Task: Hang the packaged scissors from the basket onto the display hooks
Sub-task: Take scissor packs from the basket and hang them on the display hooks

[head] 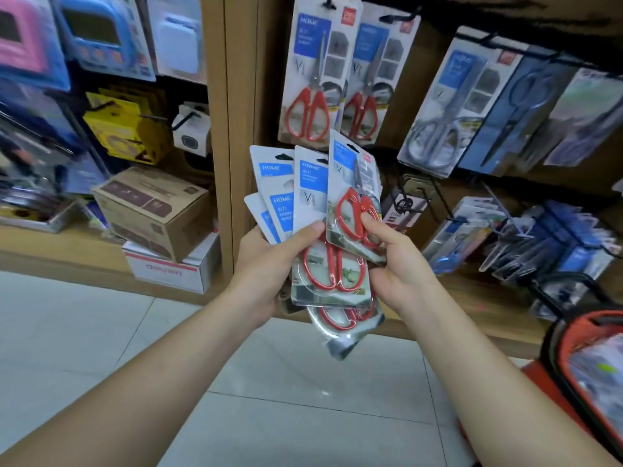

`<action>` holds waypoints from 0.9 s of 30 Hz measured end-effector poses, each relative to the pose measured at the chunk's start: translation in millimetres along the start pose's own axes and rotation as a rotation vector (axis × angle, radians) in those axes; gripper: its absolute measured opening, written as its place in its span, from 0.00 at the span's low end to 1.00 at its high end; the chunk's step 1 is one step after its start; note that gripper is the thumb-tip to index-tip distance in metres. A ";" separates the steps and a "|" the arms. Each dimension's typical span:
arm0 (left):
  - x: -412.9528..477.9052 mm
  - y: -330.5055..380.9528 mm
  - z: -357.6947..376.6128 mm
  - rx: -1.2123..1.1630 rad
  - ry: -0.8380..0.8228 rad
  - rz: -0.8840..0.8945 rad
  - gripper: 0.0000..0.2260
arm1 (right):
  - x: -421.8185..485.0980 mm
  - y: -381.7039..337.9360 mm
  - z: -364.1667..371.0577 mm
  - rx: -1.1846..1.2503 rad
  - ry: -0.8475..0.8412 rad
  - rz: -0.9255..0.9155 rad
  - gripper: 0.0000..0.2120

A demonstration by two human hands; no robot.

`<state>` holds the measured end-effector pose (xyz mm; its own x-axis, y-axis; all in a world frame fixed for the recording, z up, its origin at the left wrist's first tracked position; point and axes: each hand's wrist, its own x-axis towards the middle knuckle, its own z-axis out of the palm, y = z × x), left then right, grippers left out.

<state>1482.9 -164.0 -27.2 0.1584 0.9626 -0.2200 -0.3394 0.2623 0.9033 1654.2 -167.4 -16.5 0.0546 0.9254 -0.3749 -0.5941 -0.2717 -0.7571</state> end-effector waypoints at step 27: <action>34.7 25.4 -17.7 0.134 0.218 0.458 0.07 | 14.2 -57.0 -25.5 -0.409 0.032 -0.680 0.15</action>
<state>1463.4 -122.7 -18.5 -0.1802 0.9722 0.1494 -0.2052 -0.1857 0.9609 1709.3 -145.5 7.7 0.3259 0.9170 0.2301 -0.0804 0.2694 -0.9597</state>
